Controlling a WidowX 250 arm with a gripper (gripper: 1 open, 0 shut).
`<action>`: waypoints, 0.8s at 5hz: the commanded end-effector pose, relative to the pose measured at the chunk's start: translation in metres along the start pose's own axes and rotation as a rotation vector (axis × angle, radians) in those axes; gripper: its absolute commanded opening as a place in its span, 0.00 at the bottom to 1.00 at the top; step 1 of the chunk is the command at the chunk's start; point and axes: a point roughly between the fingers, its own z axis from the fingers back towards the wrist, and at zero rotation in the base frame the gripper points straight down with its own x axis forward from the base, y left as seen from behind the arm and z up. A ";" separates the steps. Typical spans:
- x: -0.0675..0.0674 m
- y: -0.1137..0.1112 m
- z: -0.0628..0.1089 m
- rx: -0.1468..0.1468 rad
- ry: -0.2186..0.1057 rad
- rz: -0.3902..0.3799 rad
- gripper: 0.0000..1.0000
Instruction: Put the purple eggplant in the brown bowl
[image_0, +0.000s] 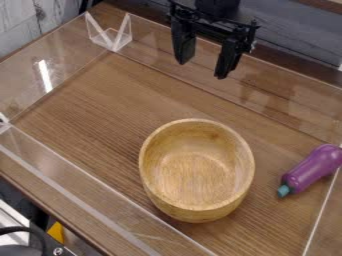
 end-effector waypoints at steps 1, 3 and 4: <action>0.003 0.001 -0.010 0.004 0.016 -0.074 1.00; 0.017 -0.034 -0.026 -0.010 0.016 -0.027 1.00; 0.019 -0.055 -0.026 -0.011 0.005 -0.041 1.00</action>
